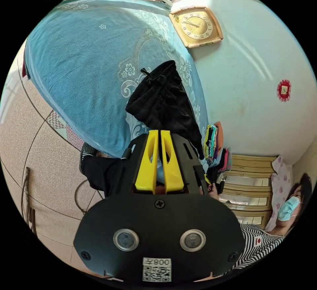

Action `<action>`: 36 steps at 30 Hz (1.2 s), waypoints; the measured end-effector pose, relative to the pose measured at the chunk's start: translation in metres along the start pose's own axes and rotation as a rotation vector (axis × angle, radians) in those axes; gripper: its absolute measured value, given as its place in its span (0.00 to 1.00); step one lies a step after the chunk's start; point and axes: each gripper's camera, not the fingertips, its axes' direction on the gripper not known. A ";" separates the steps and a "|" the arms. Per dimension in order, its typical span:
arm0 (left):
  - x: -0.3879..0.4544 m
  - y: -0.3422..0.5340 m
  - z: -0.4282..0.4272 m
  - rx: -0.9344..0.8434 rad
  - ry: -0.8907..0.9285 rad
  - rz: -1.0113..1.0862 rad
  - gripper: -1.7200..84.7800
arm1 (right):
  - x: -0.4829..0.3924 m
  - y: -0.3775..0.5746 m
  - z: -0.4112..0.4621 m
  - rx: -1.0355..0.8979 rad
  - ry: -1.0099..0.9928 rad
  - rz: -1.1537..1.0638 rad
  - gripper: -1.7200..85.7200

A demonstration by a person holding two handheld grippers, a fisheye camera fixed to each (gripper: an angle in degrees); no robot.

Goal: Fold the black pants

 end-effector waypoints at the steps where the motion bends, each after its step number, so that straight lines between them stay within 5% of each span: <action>1: 0.004 -0.001 -0.005 -0.001 -0.002 0.019 0.03 | 0.009 0.008 -0.008 0.013 -0.022 0.015 0.03; 13: -0.001 0.009 -0.001 -0.085 -0.147 -0.022 0.03 | 0.102 0.072 0.058 -0.133 -0.035 0.231 0.03; 27: 0.017 0.017 -0.004 -0.062 -0.187 -0.076 0.03 | 0.132 0.109 0.115 -0.058 -0.141 0.345 0.04; 32: 0.054 0.025 -0.011 -0.040 -0.371 0.089 0.02 | 0.096 0.125 0.129 -0.010 -0.038 0.225 0.03; 36: 0.117 0.024 0.025 -0.123 -0.402 0.367 0.02 | 0.000 0.132 0.175 -0.059 -0.099 -0.114 0.02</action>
